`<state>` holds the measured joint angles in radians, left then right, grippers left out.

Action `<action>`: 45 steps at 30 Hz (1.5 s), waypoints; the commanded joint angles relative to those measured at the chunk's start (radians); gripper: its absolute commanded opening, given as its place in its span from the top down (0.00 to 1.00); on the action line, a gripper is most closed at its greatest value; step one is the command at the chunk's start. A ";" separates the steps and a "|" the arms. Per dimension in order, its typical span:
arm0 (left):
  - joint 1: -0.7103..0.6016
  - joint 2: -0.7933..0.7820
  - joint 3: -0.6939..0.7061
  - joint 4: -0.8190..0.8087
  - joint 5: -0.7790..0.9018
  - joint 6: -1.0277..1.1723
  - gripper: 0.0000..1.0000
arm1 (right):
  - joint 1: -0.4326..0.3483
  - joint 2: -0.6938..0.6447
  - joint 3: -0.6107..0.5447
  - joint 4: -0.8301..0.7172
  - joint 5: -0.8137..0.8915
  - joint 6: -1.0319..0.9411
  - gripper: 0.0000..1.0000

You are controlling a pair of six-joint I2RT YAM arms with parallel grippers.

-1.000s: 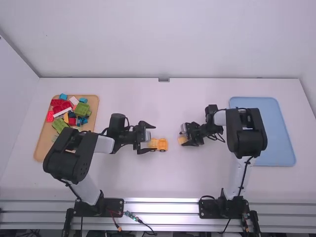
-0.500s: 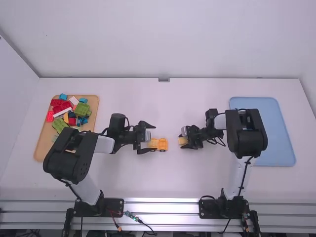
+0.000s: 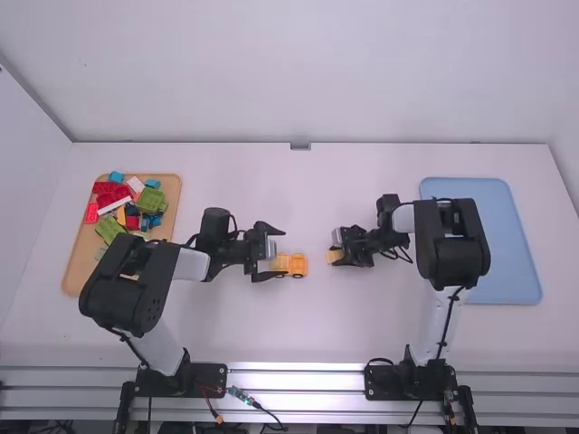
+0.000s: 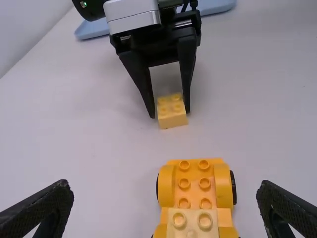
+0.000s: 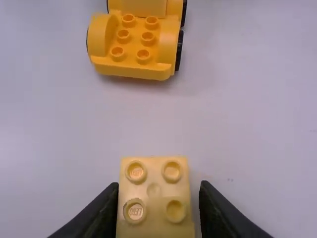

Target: Assemble lego blocks to make yellow taxi

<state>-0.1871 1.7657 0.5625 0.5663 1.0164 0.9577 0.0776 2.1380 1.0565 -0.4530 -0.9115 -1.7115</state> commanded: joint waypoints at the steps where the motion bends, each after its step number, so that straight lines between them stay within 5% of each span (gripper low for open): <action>1: -0.010 0.007 0.000 0.000 0.014 -0.007 0.01 | 0.002 0.009 -0.026 0.009 -0.008 -0.005 0.59; 28: -0.010 0.010 -0.001 -0.129 -0.040 0.047 0.05 | 0.001 -0.059 -0.035 -0.030 -0.080 0.014 0.73; 45: -0.011 0.118 0.018 -0.091 -0.056 0.046 0.07 | 0.094 -0.139 -0.037 0.004 -0.033 0.202 0.80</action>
<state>-0.1875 1.8767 0.5636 0.4793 0.9478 0.9932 0.1680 2.0426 1.0252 -0.4519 -0.9424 -1.5909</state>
